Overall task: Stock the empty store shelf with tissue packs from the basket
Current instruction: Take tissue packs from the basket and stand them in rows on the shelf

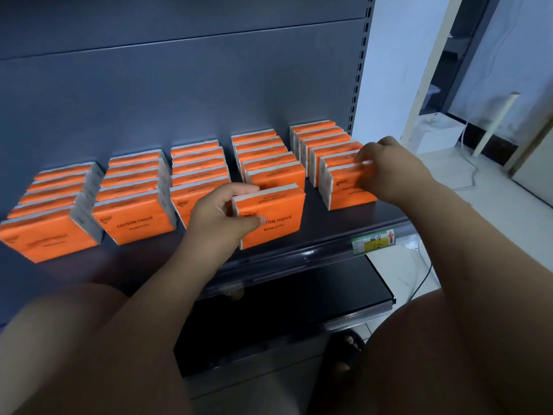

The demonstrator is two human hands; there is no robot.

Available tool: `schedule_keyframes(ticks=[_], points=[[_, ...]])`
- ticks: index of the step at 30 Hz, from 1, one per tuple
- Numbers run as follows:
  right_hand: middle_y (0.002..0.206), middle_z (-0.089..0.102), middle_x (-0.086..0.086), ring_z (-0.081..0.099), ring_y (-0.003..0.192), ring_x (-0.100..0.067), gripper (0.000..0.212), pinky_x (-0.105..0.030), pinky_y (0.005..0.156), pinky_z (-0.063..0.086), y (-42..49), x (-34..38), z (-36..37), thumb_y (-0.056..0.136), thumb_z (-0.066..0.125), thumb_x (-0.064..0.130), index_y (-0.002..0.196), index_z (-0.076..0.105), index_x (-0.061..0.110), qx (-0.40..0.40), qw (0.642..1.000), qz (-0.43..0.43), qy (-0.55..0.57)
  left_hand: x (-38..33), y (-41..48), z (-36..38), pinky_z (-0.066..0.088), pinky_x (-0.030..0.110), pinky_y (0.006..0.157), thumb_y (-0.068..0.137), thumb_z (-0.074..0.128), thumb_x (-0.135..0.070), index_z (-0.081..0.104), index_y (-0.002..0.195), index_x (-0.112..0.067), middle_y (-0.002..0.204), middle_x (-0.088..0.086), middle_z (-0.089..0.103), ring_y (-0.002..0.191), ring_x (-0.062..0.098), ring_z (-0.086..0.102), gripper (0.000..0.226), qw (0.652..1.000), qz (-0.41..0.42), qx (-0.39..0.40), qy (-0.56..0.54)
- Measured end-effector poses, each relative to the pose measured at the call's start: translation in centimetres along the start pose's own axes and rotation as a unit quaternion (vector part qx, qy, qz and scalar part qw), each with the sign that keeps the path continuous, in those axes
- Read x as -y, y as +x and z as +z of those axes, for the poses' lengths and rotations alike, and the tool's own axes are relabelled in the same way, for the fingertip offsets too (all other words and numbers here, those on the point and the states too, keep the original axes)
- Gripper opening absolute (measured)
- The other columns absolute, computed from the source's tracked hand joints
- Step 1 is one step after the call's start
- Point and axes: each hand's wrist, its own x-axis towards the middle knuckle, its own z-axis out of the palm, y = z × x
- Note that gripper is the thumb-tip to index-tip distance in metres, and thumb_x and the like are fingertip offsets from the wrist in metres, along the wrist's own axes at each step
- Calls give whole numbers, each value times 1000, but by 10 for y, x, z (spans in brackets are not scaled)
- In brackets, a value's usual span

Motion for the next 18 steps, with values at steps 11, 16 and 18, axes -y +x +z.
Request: schedule_keyframes(ticks=[11, 16, 18], points=[[141, 49, -11, 45, 127, -39, 61, -50, 96, 48, -15, 28, -7, 81, 71, 18, 140, 57, 25, -58, 994, -12, -89, 5, -1, 12, 58, 16, 69, 84, 83, -4, 68, 123, -29, 112, -4, 74, 101, 4, 71, 49, 1000, -4, -19, -24], [136, 52, -11, 53, 121, -37, 42, -48, 92, 52, -18, 36, 1, 91, 67, 34, 131, 64, 22, -23, 994, 3, -105, 10, 1, 15, 59, 19, 79, 83, 85, -5, 67, 120, -30, 112, -5, 74, 107, 7, 69, 48, 999, 8, -30, -27], [135, 53, -11, 54, 119, -37, 41, -48, 92, 52, -19, 37, 3, 93, 66, 34, 131, 63, 21, -24, 993, 2, -112, 11, 2, 15, 58, 19, 82, 83, 85, -5, 67, 116, -32, 111, -6, 74, 107, 7, 70, 47, 999, 13, -33, -31]])
